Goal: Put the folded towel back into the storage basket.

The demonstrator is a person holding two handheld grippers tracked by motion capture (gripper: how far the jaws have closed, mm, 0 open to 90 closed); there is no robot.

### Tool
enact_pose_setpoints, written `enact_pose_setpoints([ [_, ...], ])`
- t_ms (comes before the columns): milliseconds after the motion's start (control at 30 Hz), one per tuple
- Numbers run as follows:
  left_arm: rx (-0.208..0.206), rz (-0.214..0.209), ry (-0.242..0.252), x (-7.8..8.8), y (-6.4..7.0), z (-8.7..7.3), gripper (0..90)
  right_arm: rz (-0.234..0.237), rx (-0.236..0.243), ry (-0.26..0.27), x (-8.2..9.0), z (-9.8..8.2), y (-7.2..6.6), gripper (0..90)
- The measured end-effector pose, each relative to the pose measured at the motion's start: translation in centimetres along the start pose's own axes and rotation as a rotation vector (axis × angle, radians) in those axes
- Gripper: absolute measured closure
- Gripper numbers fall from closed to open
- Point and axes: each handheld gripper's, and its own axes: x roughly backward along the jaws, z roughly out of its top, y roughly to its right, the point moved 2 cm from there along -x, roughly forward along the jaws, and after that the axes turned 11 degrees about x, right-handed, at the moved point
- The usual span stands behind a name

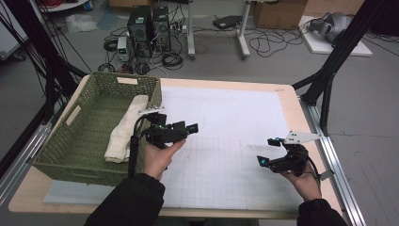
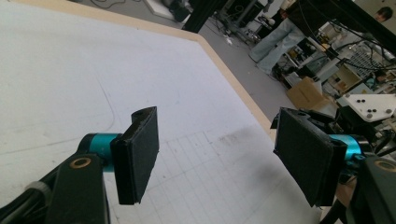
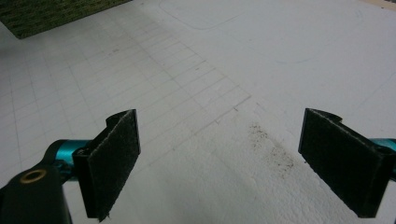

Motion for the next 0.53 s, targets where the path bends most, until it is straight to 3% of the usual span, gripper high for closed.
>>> enact_pose_setpoints([
  [533, -0.019, 0.018, -0.016, -0.1, -0.3, -1.7, 31.0, 0.0, -0.002, 0.004, 0.2, 0.0, -0.1, 11.7],
])
